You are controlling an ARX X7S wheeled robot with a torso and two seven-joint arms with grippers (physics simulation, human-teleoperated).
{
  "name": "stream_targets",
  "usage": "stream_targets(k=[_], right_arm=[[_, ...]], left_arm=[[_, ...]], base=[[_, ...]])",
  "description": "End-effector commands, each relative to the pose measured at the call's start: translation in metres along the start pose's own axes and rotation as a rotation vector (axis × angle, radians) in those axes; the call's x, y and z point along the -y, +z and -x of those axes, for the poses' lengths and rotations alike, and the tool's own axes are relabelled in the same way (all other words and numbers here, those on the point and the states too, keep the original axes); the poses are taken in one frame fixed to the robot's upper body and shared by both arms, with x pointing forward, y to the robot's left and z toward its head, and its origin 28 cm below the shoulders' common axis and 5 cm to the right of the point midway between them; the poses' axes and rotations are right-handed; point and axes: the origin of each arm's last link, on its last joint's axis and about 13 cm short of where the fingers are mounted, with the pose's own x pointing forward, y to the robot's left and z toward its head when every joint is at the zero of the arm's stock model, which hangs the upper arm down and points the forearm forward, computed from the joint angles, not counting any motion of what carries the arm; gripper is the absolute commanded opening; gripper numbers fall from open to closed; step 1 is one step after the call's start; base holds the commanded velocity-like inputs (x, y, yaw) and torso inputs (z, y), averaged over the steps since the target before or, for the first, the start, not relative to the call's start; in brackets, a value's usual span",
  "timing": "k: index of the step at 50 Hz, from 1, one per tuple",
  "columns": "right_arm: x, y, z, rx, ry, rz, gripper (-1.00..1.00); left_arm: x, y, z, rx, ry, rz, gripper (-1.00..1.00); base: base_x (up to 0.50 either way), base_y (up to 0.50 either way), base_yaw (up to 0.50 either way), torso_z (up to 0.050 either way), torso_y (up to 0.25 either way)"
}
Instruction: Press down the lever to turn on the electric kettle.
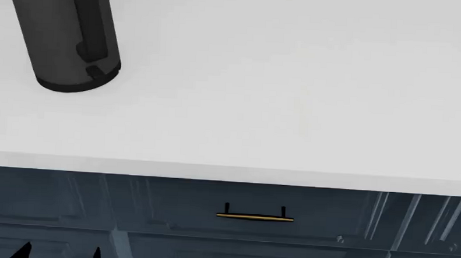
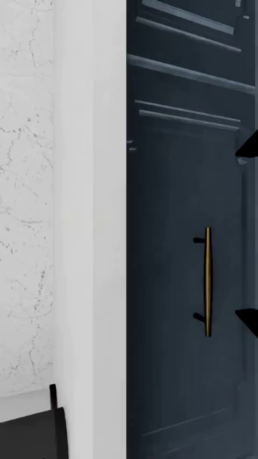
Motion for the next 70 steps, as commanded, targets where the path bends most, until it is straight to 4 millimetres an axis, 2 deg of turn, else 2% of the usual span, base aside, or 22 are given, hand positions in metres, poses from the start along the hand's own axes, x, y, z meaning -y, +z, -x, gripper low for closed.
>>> stream_targets(k=[1, 15, 57, 70], right_arm=[[-0.0003, 0.0012, -0.0002, 0.000, 0.000, 0.000, 1.00], [-0.0013, 0.0026, 0.0009, 0.001, -0.006, 0.013, 1.00], [-0.0029, 0.0018, 0.0007, 0.005, 0.019, 0.027, 1.00], [-0.0011, 0.0039, 0.0015, 0.019, -0.005, 0.033, 1.00]], left_arm=[[0.0001, 0.0009, -0.0002, 0.000, 0.000, 0.000, 1.00], [-0.0004, -0.0026, 0.0006, -0.005, -0.001, -0.002, 1.00], [-0.0014, -0.0059, -0.0033, -0.044, -0.039, -0.001, 1.00], [0.0003, -0.0016, -0.0012, -0.034, -0.064, -0.013, 1.00]], base=[[0.00, 0.00, 0.00, 0.000, 0.000], [0.00, 0.00, 0.00, 0.000, 0.000], [0.00, 0.48, 0.00, 0.000, 0.000], [0.00, 0.00, 0.00, 0.048, 0.000]])
